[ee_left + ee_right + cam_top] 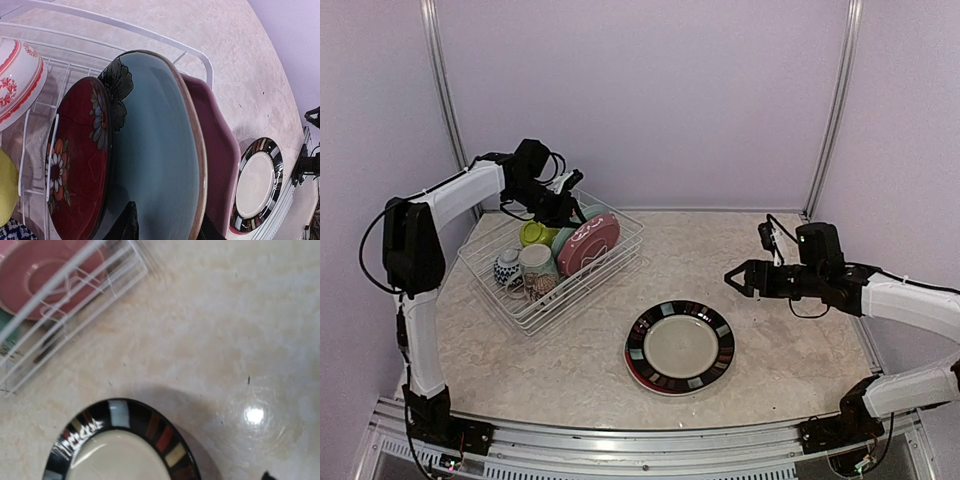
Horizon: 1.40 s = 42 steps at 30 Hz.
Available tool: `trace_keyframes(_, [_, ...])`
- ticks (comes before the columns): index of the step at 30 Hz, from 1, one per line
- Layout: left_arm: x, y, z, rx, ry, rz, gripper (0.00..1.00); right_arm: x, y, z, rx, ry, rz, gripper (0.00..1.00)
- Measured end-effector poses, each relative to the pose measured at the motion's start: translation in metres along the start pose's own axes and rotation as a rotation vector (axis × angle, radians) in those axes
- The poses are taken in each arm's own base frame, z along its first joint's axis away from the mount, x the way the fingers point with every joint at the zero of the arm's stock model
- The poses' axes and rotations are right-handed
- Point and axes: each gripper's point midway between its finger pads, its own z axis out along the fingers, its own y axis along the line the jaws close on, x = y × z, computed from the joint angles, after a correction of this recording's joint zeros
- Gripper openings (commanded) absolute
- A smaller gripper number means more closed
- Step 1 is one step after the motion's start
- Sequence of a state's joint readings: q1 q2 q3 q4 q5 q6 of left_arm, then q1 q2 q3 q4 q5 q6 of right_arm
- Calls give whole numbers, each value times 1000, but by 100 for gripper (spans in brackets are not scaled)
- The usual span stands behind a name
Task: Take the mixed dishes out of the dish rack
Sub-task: Grab the plate from the dish rack.
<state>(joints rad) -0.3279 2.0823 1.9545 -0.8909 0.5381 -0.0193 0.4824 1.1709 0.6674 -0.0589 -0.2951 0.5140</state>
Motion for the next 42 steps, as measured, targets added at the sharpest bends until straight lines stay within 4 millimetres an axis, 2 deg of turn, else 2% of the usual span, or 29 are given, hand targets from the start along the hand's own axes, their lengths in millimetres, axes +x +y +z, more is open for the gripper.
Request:
trace_keyframes(2, [1, 1, 2, 4, 5, 8, 22, -4, 3, -5, -6, -23, -8, 84])
trace_keyframes(6, [1, -1, 3, 13, 5, 32, 16, -7, 5, -9, -11, -37, -9, 84])
trace_keyframes(8, [0, -1, 2, 14, -1, 51, 10, -6, 5, -9, -12, -38, -8, 84])
trace_keyframes(13, [-7, 0, 0, 16, -24, 97, 0, -6, 4, -8, -12, -37, -5, 84])
trace_keyframes(19, [-7, 0, -3, 8, -22, 126, 0, -9, 6, -11, -11, -50, -4, 84])
trace_keyframes(30, [-14, -7, -21, 1, -17, 132, 0, -8, 3, -12, 7, -52, -10, 84])
trace_keyframes(42, [-34, -24, -46, -8, -67, 117, 0, -9, 0, -4, 16, -37, -6, 85])
